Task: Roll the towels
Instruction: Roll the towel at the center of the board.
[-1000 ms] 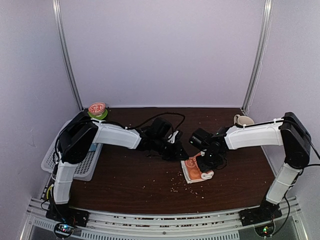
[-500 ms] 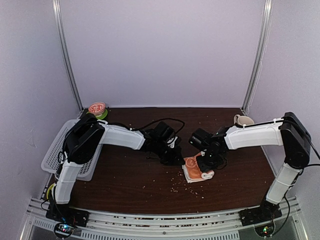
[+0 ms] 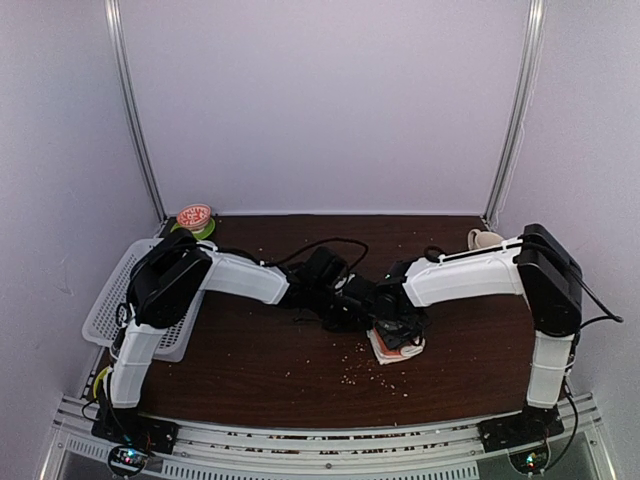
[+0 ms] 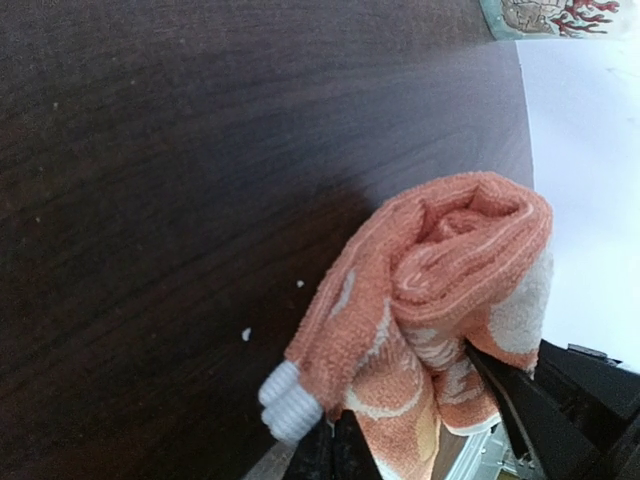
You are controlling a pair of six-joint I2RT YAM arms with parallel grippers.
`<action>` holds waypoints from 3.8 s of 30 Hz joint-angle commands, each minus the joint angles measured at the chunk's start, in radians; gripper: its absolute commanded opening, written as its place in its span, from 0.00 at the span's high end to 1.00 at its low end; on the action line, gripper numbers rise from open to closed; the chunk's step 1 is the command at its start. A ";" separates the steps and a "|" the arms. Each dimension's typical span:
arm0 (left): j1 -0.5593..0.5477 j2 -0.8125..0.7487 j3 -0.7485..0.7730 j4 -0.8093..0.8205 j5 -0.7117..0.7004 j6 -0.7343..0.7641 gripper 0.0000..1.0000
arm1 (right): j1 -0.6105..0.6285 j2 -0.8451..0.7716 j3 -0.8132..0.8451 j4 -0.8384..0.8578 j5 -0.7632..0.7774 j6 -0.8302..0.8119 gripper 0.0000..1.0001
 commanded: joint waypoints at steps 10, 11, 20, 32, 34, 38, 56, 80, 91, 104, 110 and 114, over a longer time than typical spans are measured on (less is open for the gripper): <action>0.007 -0.165 -0.250 0.261 -0.001 -0.098 0.89 | 0.045 0.060 0.012 -0.027 0.094 0.071 1.00; 0.007 -0.170 -0.252 0.282 0.006 -0.105 0.88 | 0.044 0.055 0.005 -0.015 0.090 0.068 1.00; 0.007 -0.165 -0.273 0.514 0.062 -0.223 0.85 | 0.045 0.019 -0.049 0.080 0.083 0.077 1.00; 0.007 -0.023 -0.156 0.418 0.090 -0.221 0.89 | 0.045 -0.023 -0.031 0.099 0.055 0.060 1.00; 0.007 -0.011 -0.147 0.378 0.084 -0.211 0.91 | 0.045 -0.029 -0.027 0.097 0.050 0.058 1.00; 0.006 -0.003 -0.144 0.321 0.063 -0.192 0.93 | 0.044 -0.042 -0.020 0.096 0.044 0.055 1.00; 0.007 -0.002 -0.133 0.219 -0.002 -0.158 0.99 | 0.044 -0.125 -0.033 0.142 -0.030 0.045 0.83; 0.007 -0.096 -0.240 0.469 0.052 -0.222 0.74 | 0.007 -0.006 -0.082 0.098 0.057 0.071 1.00; 0.004 -0.076 -0.164 0.456 0.078 -0.244 0.80 | 0.006 -0.011 -0.069 0.115 0.040 0.061 1.00; 0.012 0.072 0.032 0.405 0.090 -0.271 0.87 | 0.003 -0.040 -0.097 0.163 0.007 0.046 1.00; 0.011 0.117 0.053 0.432 0.124 -0.331 0.90 | 0.003 -0.045 -0.107 0.182 -0.007 0.026 1.00; 0.011 0.150 0.066 0.452 0.144 -0.354 0.91 | 0.003 -0.054 -0.111 0.199 -0.023 -0.003 1.00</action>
